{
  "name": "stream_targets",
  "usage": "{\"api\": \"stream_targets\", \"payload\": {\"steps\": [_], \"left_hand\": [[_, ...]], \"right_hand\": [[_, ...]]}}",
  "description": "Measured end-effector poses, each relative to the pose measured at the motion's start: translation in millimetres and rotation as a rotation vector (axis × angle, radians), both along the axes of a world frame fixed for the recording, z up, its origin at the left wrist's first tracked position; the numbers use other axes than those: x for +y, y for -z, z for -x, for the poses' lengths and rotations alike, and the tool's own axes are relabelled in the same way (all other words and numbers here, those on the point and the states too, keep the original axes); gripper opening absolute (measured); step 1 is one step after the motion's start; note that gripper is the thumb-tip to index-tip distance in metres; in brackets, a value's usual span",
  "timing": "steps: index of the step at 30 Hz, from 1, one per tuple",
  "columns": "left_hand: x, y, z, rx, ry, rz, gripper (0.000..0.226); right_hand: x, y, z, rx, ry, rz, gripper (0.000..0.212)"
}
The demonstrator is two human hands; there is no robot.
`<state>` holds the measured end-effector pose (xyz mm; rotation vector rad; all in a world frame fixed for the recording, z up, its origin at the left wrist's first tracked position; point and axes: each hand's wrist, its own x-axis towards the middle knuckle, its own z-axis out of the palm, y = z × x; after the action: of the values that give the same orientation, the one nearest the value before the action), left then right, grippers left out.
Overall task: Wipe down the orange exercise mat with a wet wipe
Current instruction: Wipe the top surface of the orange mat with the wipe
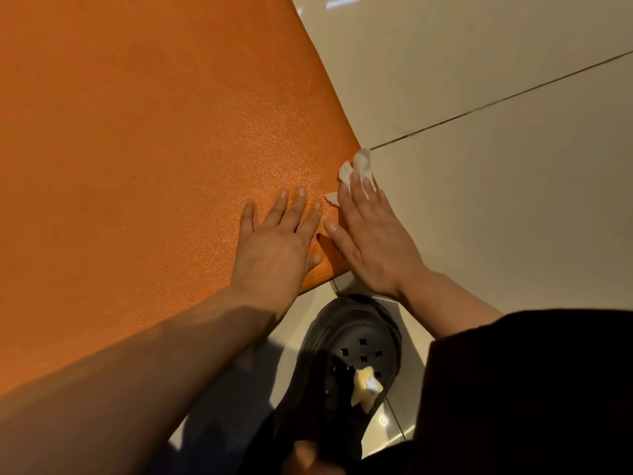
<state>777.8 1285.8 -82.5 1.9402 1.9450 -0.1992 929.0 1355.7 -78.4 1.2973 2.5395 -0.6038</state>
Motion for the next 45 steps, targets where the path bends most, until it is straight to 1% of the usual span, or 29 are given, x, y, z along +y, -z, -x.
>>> {"api": "stream_targets", "payload": {"steps": [2,6,9,11,12,14,17,20,25,29,32,39,42,45], "left_hand": [[0.3,0.5,1.5,-0.009,0.011,-0.003,0.066],[1.5,1.1,5.0,-0.033,0.025,-0.001,0.064],[2.7,-1.8,5.8,-0.011,0.049,0.027,0.066],[2.3,1.8,10.9,-0.030,0.064,0.010,0.066],[2.9,3.6,15.3,-0.056,0.075,-0.031,0.065],[5.4,5.9,25.9,-0.139,0.080,-0.176,0.056],[30.7,16.4,52.6,-0.234,0.001,-0.382,0.043],[75.0,14.9,87.5,-0.206,-0.141,-0.462,0.042],[143.3,18.0,145.7,-0.075,-0.185,-0.450,0.050],[172.0,29.0,174.8,0.009,-0.219,-0.394,0.055],[177.6,36.2,178.8,0.053,-0.222,-0.350,0.058],[180.3,42.0,180.4,0.097,-0.223,-0.372,0.062],[182.1,41.7,181.6,0.098,-0.232,-0.372,0.062],[181.6,41.3,179.6,0.063,-0.244,-0.387,0.063]], "right_hand": [[16.0,1.3,14.0,0.004,0.002,-0.004,0.081],[52.1,5.7,44.2,0.000,-0.008,-0.042,0.069],[72.8,9.6,62.5,0.011,-0.009,-0.055,0.068],[79.3,10.5,68.0,0.036,-0.010,-0.052,0.068],[79.0,10.2,67.2,0.044,-0.012,-0.048,0.067],[70.8,9.4,58.1,0.063,-0.021,-0.052,0.069],[50.0,9.1,41.3,0.103,-0.039,-0.063,0.075],[51.8,9.5,39.2,0.066,-0.028,-0.030,0.078],[99.5,12.6,78.9,0.056,-0.058,-0.076,0.081],[145.0,16.3,118.2,0.029,-0.088,-0.111,0.072],[176.8,18.4,141.9,0.043,-0.097,-0.120,0.071],[253.8,24.5,207.6,0.004,-0.113,-0.151,0.072],[264.9,25.1,224.1,0.051,-0.082,-0.129,0.071],[246.9,21.8,214.7,0.113,-0.098,-0.125,0.072]]}}
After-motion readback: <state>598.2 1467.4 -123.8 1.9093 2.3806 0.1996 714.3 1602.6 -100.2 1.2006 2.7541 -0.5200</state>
